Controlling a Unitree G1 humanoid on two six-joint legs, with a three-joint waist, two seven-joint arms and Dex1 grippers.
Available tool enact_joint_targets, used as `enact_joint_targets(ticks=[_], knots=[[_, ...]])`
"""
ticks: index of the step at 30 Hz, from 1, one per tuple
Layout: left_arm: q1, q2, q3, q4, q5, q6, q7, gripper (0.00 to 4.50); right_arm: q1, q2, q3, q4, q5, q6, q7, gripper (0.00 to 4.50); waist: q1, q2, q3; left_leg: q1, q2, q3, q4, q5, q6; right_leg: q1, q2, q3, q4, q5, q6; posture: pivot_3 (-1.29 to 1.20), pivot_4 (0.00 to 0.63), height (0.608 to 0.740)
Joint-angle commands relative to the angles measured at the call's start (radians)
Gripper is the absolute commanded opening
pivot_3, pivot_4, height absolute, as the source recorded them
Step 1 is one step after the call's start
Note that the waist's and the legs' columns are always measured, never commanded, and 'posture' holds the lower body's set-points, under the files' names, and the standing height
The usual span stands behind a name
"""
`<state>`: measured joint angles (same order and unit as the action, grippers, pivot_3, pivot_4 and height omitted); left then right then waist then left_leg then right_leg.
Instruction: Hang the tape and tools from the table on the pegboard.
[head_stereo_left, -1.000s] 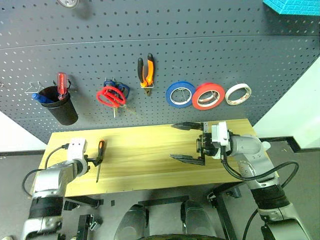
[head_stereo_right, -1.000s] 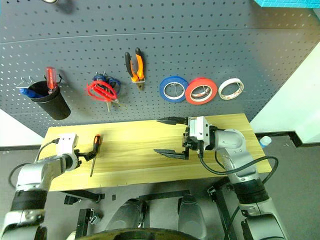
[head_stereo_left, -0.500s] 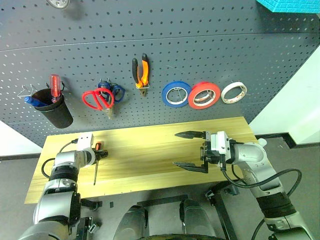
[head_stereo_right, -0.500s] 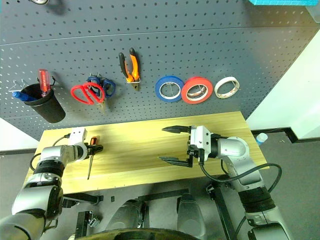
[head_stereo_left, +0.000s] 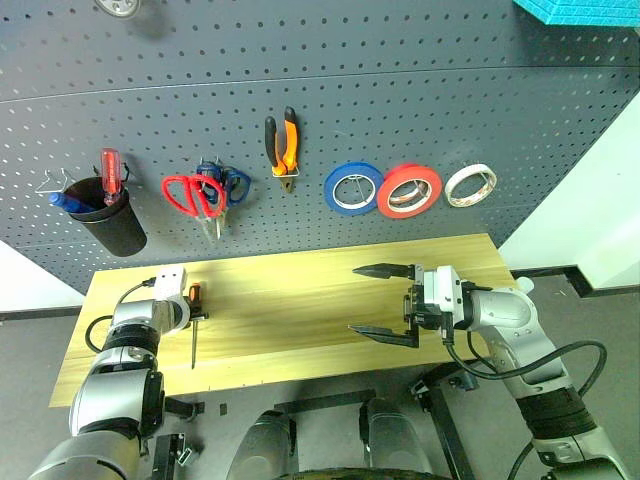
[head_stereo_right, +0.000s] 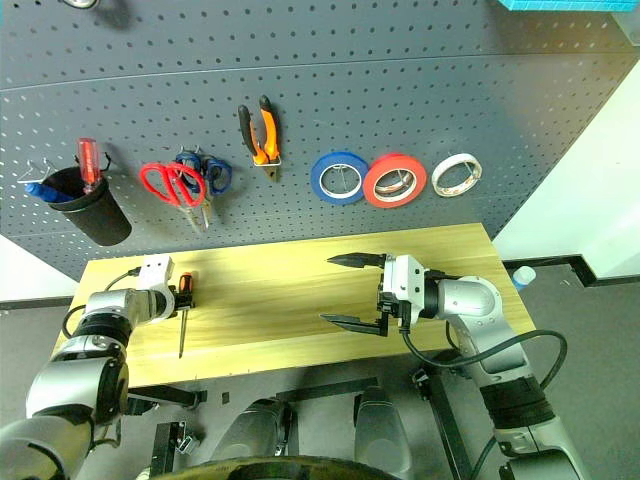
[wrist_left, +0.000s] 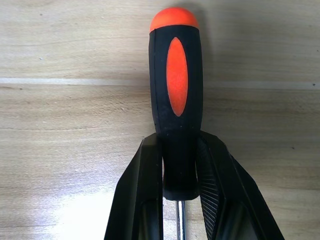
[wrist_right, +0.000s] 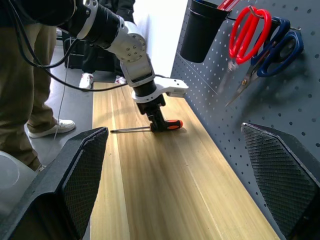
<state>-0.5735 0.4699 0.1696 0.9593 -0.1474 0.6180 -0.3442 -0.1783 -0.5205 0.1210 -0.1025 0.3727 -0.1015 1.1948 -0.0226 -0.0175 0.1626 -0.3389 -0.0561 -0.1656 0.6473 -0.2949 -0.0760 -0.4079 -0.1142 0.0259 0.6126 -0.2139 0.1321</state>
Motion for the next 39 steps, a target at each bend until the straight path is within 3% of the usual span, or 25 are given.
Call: enact_joint_targets(ticks=[1, 5, 8, 12, 16, 20, 23, 28, 34, 39], knots=[[0.105, 0.030, -0.015, -0.211, -0.001, -0.086, -0.077, 0.56, -0.014, 0.001, -0.009, -0.021, 0.007, -0.016, -0.008, 4.50, -0.003, 0.000, 0.000, 0.000, 0.000, 0.000, 0.000, 0.000, 0.000, 0.000, 0.000, 0.000, 0.000, 0.000, 0.000, -0.04, 0.102, 0.738], [0.412, 0.071, -0.003, -0.693, -0.031, -0.329, -0.231, 0.56, -0.013, -0.006, -0.018, -0.030, 0.013, -0.014, -0.013, 4.50, -0.009, 0.000, 0.000, -0.002, 0.001, 0.000, -0.001, 0.000, -0.001, -0.003, 0.000, 0.001, 0.000, 0.000, 0.000, -0.04, 0.103, 0.738], [0.676, 0.100, 0.091, -1.044, -0.205, -0.467, -0.450, 0.56, -0.021, -0.005, -0.017, -0.022, 0.018, -0.016, -0.007, 4.50, -0.014, 0.000, 0.000, -0.003, 0.001, 0.001, -0.001, -0.001, -0.002, -0.004, -0.001, 0.001, -0.001, 0.000, -0.001, -0.02, 0.102, 0.738], [0.777, 0.111, 0.227, -1.219, -0.410, -0.444, -0.527, 0.56, -0.041, 0.003, -0.010, -0.005, 0.023, -0.020, 0.006, 4.50, 0.012, 0.002, 0.001, -0.002, 0.001, 0.001, -0.002, -0.002, -0.001, -0.002, -0.002, 0.001, -0.002, -0.003, -0.004, 0.00, 0.099, 0.738], [0.651, 0.120, 0.414, -1.203, -0.578, -0.477, -0.490, 0.56, -0.077, 0.023, 0.000, 0.008, 0.031, -0.021, 0.020, 4.50, 0.018, 0.002, 0.001, 0.000, 0.001, 0.001, 0.001, -0.002, -0.001, 0.002, -0.002, -0.001, -0.001, -0.005, -0.002, 0.02, 0.093, 0.738], [0.429, 0.200, 0.506, -1.113, -0.577, -0.538, -0.431, 0.56, -0.147, 0.077, -0.026, -0.042, 0.121, 0.055, -0.018, 4.50, 0.012, 0.001, 0.000, 0.000, 0.001, 0.001, 0.002, -0.002, 0.000, 0.003, -0.001, -0.001, -0.002, -0.004, -0.002, 0.02, 0.087, 0.738], [0.302, 0.207, 0.523, -1.066, -0.632, -0.521, -0.399, 0.56, -0.200, 0.119, -0.047, -0.070, 0.177, 0.100, -0.065, 4.50, 0.008, 0.001, 0.000, -0.001, 0.001, 0.001, 0.001, -0.002, -0.001, 0.001, -0.001, -0.001, -0.002, 0.000, -0.001, 0.02, 0.084, 0.738], [0.166, 0.215, 0.494, -0.966, -0.578, -0.575, -0.373, 0.56, -0.274, 0.159, -0.068, -0.101, 0.233, 0.167, -0.129, 4.50, 0.009, 0.001, -0.001, -0.002, 0.001, 0.001, -0.002, -0.002, -0.001, -0.002, -0.001, -0.001, -0.002, 0.000, -0.001, 0.00, 0.078, 0.738], [0.136, 0.280, 0.467, -0.749, -0.435, -0.703, -0.412, 0.56, -0.294, 0.156, -0.072, -0.126, 0.240, 0.207, -0.158, 4.50, 0.004, 0.001, -0.001, -0.002, 0.001, 0.001, -0.002, -0.002, 0.000, -0.002, 0.000, -0.001, -0.002, 0.000, -0.001, 0.00, 0.075, 0.738], [0.110, 0.313, 0.468, -0.627, -0.414, -0.763, -0.447, 0.56, -0.281, 0.144, -0.067, -0.149, 0.229, 0.229, -0.176, 4.50, 0.007, 0.000, -0.001, -0.002, 0.002, 0.001, -0.002, -0.002, 0.000, -0.002, 0.000, -0.001, -0.001, -0.001, 0.000, -0.01, 0.071, 0.738]])
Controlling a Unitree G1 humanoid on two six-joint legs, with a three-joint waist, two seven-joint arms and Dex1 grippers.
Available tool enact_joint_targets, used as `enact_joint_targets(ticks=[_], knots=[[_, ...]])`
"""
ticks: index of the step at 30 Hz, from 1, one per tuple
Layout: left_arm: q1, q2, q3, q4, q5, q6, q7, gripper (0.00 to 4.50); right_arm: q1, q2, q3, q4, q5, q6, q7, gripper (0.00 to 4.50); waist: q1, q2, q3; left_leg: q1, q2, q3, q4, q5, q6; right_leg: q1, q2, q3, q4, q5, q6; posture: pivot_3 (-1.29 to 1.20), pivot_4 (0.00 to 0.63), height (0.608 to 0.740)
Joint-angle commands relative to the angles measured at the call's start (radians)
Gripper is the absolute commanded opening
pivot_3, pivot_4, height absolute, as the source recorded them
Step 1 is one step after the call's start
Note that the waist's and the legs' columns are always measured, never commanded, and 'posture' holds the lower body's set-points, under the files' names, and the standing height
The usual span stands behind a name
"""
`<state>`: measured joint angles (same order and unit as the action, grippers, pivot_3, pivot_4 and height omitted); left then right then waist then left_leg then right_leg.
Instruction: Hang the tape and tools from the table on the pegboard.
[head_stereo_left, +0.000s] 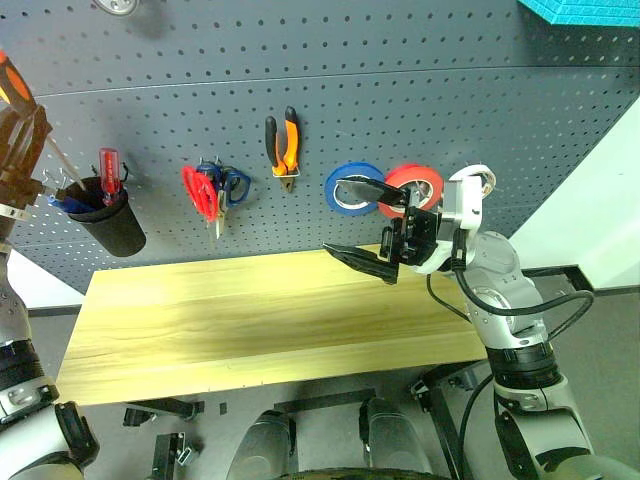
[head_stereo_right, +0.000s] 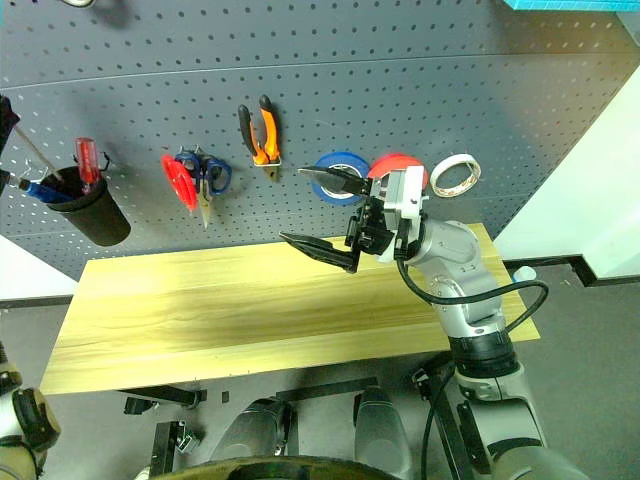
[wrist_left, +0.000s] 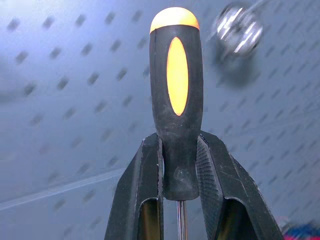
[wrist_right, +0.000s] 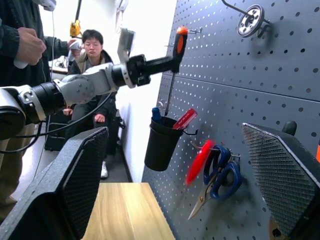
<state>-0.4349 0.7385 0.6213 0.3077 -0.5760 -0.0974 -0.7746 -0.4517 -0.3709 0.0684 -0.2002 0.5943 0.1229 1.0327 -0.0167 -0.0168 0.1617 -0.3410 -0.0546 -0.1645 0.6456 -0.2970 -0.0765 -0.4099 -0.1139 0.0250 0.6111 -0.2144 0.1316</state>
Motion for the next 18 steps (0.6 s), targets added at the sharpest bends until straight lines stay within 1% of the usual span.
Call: enact_joint_targets(ticks=[1, 7, 8, 9, 14, 18], knots=[[-0.030, 0.051, 0.014, 0.045, 0.025, -0.058, -0.018, 0.56, -0.006, -0.007, -0.013, -0.054, 0.004, 0.007, -0.017, 4.50, 0.000, 0.000, 0.000, 0.000, 0.000, 0.000, 0.000, 0.000, 0.000, 0.000, 0.000, 0.000, 0.000, 0.000, 0.000, -0.01, 0.071, 0.738], [-0.025, 0.063, -0.012, 0.134, 0.051, -0.069, -0.035, 0.56, -0.015, -0.006, -0.017, -0.032, -0.005, 0.002, -0.022, 4.50, 0.000, 0.000, 0.000, 0.000, 0.000, 0.000, 0.000, 0.000, 0.000, 0.000, 0.000, 0.000, 0.000, 0.000, 0.000, 0.00, 0.069, 0.738], [-0.025, 0.062, -0.015, 0.142, 0.054, -0.069, -0.034, 1.27, -0.016, -0.006, -0.018, -0.025, -0.007, -0.002, -0.019, 4.50, -0.001, 0.000, 0.000, 0.000, 0.000, 0.000, 0.000, 0.000, 0.000, 0.000, 0.000, 0.000, 0.000, 0.000, 0.000, 0.00, 0.068, 0.738], [-0.026, 0.059, -0.016, 0.146, 0.047, -0.055, -0.036, 1.50, -0.016, -0.006, -0.019, -0.017, -0.009, -0.007, -0.015, 4.50, -0.002, 0.000, 0.000, 0.000, 0.000, 0.000, 0.000, 0.000, 0.000, 0.000, 0.000, 0.000, 0.000, 0.000, 0.000, 0.00, 0.068, 0.738], [-0.029, 0.046, -0.020, 0.151, 0.040, -0.033, -0.026, 3.12, -0.006, -0.007, -0.024, 0.008, -0.018, -0.030, 0.004, 4.50, -0.001, 0.000, 0.000, 0.000, 0.000, 0.000, 0.000, 0.000, 0.000, 0.000, 0.000, 0.000, 0.000, 0.000, 0.000, -0.01, 0.066, 0.738], [-0.021, 0.032, -0.016, 0.114, 0.030, -0.034, -0.013, 4.41, 0.007, -0.011, -0.028, 0.008, -0.022, -0.037, 0.013, 4.50, -0.001, 0.000, 0.000, 0.000, 0.000, 0.000, 0.000, 0.000, 0.000, 0.000, 0.000, 0.000, 0.000, 0.000, 0.000, -0.01, 0.065, 0.738]])
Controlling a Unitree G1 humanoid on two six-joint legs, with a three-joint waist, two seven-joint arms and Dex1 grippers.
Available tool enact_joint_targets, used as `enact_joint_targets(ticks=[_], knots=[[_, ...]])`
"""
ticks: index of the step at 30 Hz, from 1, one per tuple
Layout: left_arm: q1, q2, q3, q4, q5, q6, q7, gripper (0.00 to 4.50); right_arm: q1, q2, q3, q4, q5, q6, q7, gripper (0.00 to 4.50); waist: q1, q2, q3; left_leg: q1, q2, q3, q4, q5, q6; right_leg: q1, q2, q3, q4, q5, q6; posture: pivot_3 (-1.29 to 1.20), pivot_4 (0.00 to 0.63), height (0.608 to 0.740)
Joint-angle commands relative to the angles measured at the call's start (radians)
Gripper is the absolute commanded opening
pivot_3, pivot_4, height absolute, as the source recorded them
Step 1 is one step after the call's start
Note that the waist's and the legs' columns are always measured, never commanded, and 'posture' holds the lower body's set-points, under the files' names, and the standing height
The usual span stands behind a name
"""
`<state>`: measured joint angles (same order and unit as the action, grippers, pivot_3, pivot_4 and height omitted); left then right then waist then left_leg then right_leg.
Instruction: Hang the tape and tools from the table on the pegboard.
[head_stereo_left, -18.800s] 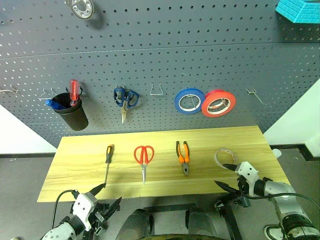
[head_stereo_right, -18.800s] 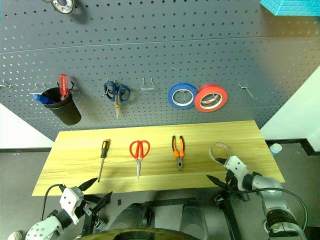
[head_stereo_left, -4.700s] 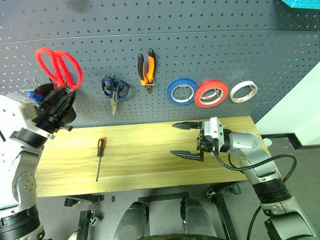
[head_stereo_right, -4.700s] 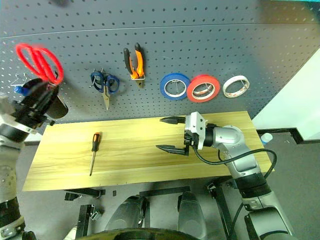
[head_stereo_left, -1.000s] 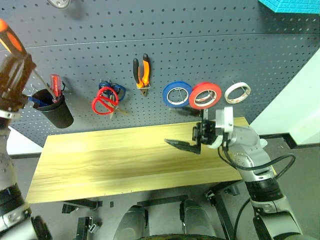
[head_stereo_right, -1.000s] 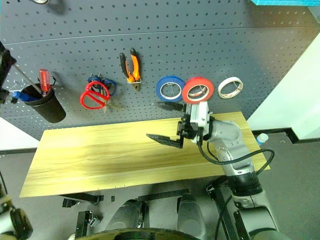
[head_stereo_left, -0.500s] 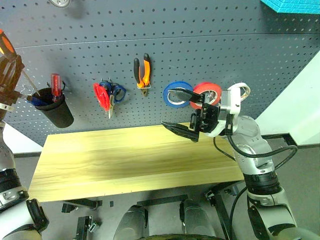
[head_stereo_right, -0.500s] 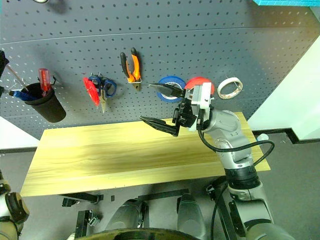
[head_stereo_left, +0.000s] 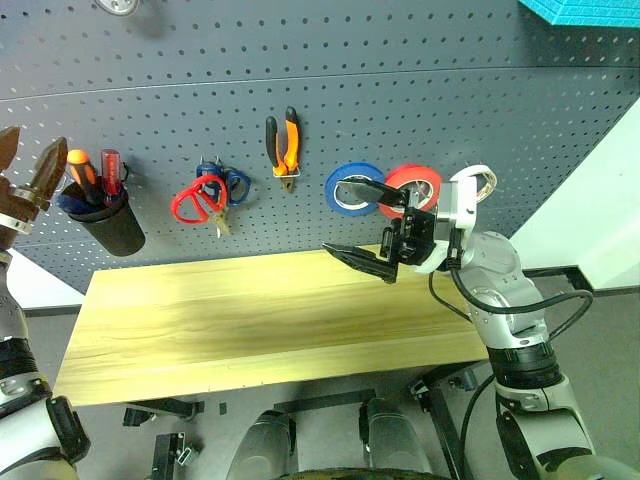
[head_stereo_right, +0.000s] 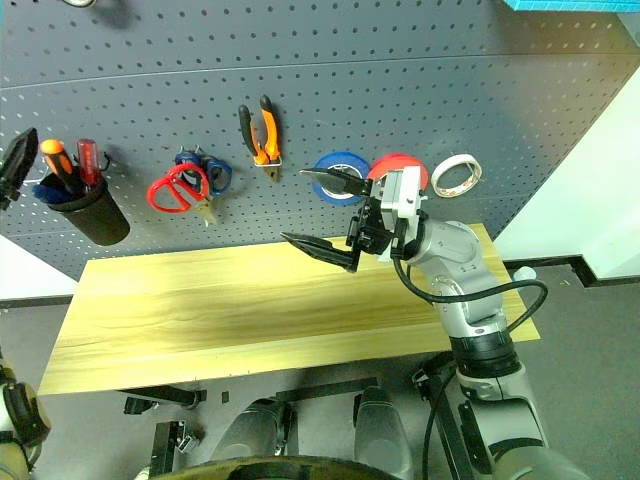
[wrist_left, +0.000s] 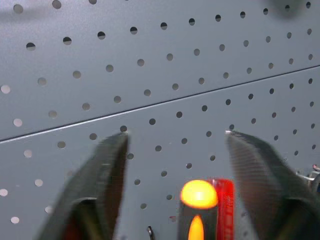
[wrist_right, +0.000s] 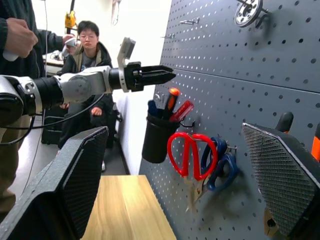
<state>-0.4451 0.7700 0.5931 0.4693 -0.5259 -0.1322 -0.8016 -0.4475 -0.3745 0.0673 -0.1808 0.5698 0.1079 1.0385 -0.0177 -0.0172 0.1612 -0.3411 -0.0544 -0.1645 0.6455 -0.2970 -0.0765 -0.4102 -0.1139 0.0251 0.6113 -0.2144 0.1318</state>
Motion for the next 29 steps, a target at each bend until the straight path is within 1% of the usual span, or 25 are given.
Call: enact_joint_targets(ticks=[1, 3, 5, 6, 7, 9, 10, 12, 14, 17, 21, 24, 27, 29], knots=[[-0.009, -0.004, 0.019, -0.074, -0.034, 0.009, 0.020, 4.46, 0.007, -0.009, -0.027, -0.012, 0.002, -0.024, 0.008, 4.50, 0.000, 0.000, 0.000, 0.000, 0.000, 0.000, 0.000, 0.000, 0.000, 0.000, 0.000, 0.000, 0.000, 0.000, 0.000, -0.01, 0.065, 0.738], [0.004, -0.015, 0.045, -0.171, -0.106, 0.071, 0.032, 4.46, 0.023, -0.021, -0.028, -0.012, -0.008, -0.030, 0.015, 4.50, 0.001, 0.000, 0.000, 0.000, 0.000, 0.000, 0.000, 0.000, 0.000, 0.000, 0.000, 0.000, 0.000, 0.000, 0.000, -0.01, 0.065, 0.738], [0.074, -0.016, 0.060, -0.311, -0.208, 0.181, -0.006, 4.46, 0.049, -0.039, -0.024, -0.003, -0.037, -0.057, 0.034, 4.50, 0.000, -0.001, -0.001, -0.001, 0.000, 0.000, 0.000, 0.000, 0.000, 0.000, 0.000, 0.000, 0.000, 0.000, 0.000, -0.01, 0.065, 0.738], [0.139, -0.011, 0.064, -0.393, -0.250, 0.232, -0.037, 4.46, 0.062, -0.049, -0.024, 0.006, -0.051, -0.071, 0.042, 4.50, -0.001, -0.001, -0.001, -0.001, 0.000, 0.000, 0.000, 0.000, 0.000, 0.000, 0.000, 0.000, 0.000, 0.000, 0.000, -0.01, 0.065, 0.738], [0.237, -0.011, 0.068, -0.496, -0.291, 0.285, -0.074, 4.46, 0.079, -0.064, -0.027, 0.024, -0.069, -0.094, 0.056, 4.50, -0.006, -0.001, -0.001, 0.000, 0.000, 0.000, 0.000, 0.000, 0.000, 0.000, -0.001, 0.000, 0.000, 0.000, 0.000, -0.01, 0.065, 0.738], [0.368, -0.011, 0.078, -0.622, -0.338, 0.357, -0.100, 4.46, 0.100, -0.084, -0.031, 0.050, -0.092, -0.129, 0.073, 4.50, -0.019, 0.001, -0.001, 0.000, 0.000, 0.003, -0.001, -0.001, 0.001, -0.001, -0.001, 0.002, -0.001, 0.000, 0.001, -0.01, 0.067, 0.738], [0.437, -0.015, 0.077, -0.666, -0.335, 0.376, -0.110, 4.46, 0.112, -0.095, -0.034, 0.063, -0.103, -0.146, 0.081, 4.50, -0.021, 0.001, -0.001, 0.000, 0.000, 0.004, -0.002, -0.001, 0.002, -0.001, -0.002, 0.003, 0.000, -0.001, 0.001, -0.01, 0.067, 0.738], [0.591, -0.055, 0.034, -0.707, -0.207, 0.322, -0.119, 4.46, 0.164, -0.117, -0.047, 0.098, -0.141, -0.204, 0.087, 4.50, -0.024, 0.002, -0.002, 0.000, 0.001, 0.003, -0.001, -0.001, 0.002, -0.001, 0.000, 0.003, 0.001, -0.001, 0.001, 0.01, 0.075, 0.738], [0.683, -0.112, -0.015, -0.714, -0.105, 0.233, -0.123, 4.46, 0.212, -0.125, -0.065, 0.140, -0.166, -0.249, 0.077, 4.50, -0.025, 0.011, -0.009, 0.004, 0.002, 0.007, -0.001, -0.002, 0.003, 0.004, 0.001, 0.005, -0.001, -0.003, -0.003, 0.01, 0.075, 0.738], [0.732, -0.224, -0.080, -0.684, -0.045, 0.137, -0.110, 4.46, 0.277, -0.137, -0.086, 0.240, -0.189, -0.328, 0.094, 4.50, -0.011, 0.007, -0.010, 0.003, 0.001, 0.010, 0.001, -0.003, 0.005, 0.003, 0.001, 0.008, -0.003, -0.003, -0.003, 0.02, 0.077, 0.738], [0.779, -0.323, -0.175, -0.573, 0.090, -0.016, -0.110, 4.46, 0.337, -0.152, -0.112, 0.410, -0.224, -0.424, 0.104, 4.50, 0.008, 0.007, -0.015, 0.004, 0.001, 0.011, 0.004, -0.003, 0.005, 0.005, 0.001, 0.009, -0.003, -0.002, -0.004, 0.00, 0.077, 0.738], [0.809, -0.373, -0.229, -0.470, 0.158, -0.130, -0.116, 4.46, 0.370, -0.152, -0.143, 0.555, -0.245, -0.507, 0.085, 4.50, 0.006, 0.006, -0.018, 0.004, 0.001, 0.012, 0.004, -0.003, 0.005, 0.006, 0.001, 0.009, -0.004, -0.003, -0.003, 0.00, 0.076, 0.738], [0.826, -0.387, -0.255, -0.394, 0.196, -0.216, -0.116, 4.46, 0.379, -0.151, -0.169, 0.662, -0.261, -0.599, 0.074, 4.50, 0.002, 0.005, -0.018, 0.003, 0.001, 0.012, 0.003, -0.003, 0.005, 0.005, 0.001, 0.009, -0.005, -0.003, -0.004, -0.01, 0.075, 0.738], [0.830, -0.400, -0.260, -0.337, 0.218, -0.288, -0.098, 4.46, 0.393, -0.157, -0.184, 0.713, -0.262, -0.628, 0.069, 4.50, 0.001, 0.005, -0.018, 0.003, 0.001, 0.013, 0.002, -0.003, 0.005, 0.005, 0.001, 0.010, -0.004, -0.004, -0.001, -0.01, 0.076, 0.738]])
